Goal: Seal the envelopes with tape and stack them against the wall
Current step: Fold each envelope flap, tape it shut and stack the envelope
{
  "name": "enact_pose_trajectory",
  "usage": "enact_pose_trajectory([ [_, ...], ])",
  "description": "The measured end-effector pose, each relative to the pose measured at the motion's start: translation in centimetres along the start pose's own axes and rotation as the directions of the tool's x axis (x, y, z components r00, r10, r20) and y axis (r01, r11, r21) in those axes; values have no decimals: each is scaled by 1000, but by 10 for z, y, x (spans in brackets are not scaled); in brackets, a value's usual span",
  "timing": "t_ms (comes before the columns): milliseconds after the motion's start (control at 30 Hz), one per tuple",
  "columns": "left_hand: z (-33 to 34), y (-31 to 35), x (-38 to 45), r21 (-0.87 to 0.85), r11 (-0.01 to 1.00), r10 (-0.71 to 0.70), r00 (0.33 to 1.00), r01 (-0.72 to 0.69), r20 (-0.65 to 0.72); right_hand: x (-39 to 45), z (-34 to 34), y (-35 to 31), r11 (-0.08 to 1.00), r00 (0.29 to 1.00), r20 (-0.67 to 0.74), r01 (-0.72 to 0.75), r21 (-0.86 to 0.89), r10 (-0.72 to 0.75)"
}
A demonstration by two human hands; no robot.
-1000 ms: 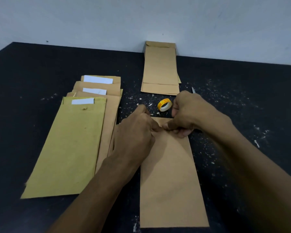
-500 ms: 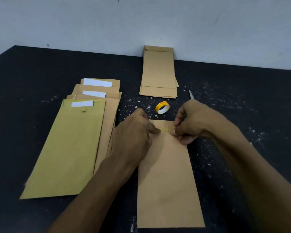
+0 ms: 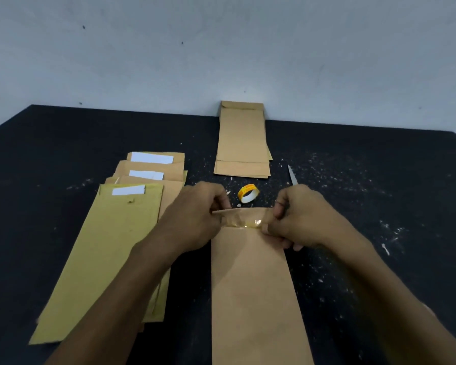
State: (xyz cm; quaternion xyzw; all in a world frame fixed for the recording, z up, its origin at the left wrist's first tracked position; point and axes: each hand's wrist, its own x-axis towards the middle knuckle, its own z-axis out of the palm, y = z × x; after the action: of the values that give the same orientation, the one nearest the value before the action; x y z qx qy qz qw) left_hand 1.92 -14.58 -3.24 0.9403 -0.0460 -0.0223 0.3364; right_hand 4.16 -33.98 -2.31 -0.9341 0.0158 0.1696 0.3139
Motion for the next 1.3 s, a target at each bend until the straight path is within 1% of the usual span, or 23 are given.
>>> enact_pose_trajectory([
  [67,-11,0,0,-203,979,2,1000,-2,1,-7,-8,5,997,999,-26,44,64,-43],
  [133,-20,0,0,-395,918,3,999,-23,-50,-14,-16,8,983,998,12,64,170,-67],
  [200,-29,1,5,-564,824,-23,992,-53,-127,-20,-24,9,960,982,145,76,270,-119],
  [233,-34,1,8,-627,777,-50,986,-63,-161,-22,-27,9,947,963,222,78,311,-153],
  [300,-41,5,15,-703,707,-103,972,-76,-209,-23,-30,11,910,921,331,54,412,-205],
  [333,-44,7,17,-731,677,-124,967,-83,-224,-22,-30,11,881,907,357,33,471,-225],
  [400,-49,12,23,-776,625,-162,957,-91,-242,-18,-30,12,816,909,319,38,577,-267],
  [467,-51,17,28,-793,606,-180,960,-65,-216,-9,-31,9,725,929,228,59,686,-291],
  [567,-46,21,33,-758,652,-188,973,22,-134,5,-33,0,575,957,111,67,815,-269],
  [633,-40,21,40,-729,679,-193,979,84,-67,19,-36,-8,542,973,52,80,836,-224],
  [700,-34,18,52,-708,695,-203,979,123,-29,34,-38,-15,574,985,4,97,813,-171],
  [833,-26,8,90,-645,743,-283,957,179,-59,67,-41,-27,714,992,-113,124,689,-63],
  [900,-23,3,113,-591,786,-292,952,182,-95,89,-42,-30,803,983,-178,146,578,-50],
  [967,-20,-2,138,-533,829,-278,952,172,-126,116,-44,-33,861,974,-219,158,483,-56],
  [1100,-18,-4,180,-429,890,-262,943,154,-205,159,-47,-44,925,967,-252,130,357,-38],
  [1200,-16,-7,203,-310,933,-259,939,182,-228,180,-46,-49,961,970,-241,81,263,-16],
  [1300,-11,-12,214,-189,956,-265,934,222,-240,190,-44,-52,995,969,-245,3,100,22],
])
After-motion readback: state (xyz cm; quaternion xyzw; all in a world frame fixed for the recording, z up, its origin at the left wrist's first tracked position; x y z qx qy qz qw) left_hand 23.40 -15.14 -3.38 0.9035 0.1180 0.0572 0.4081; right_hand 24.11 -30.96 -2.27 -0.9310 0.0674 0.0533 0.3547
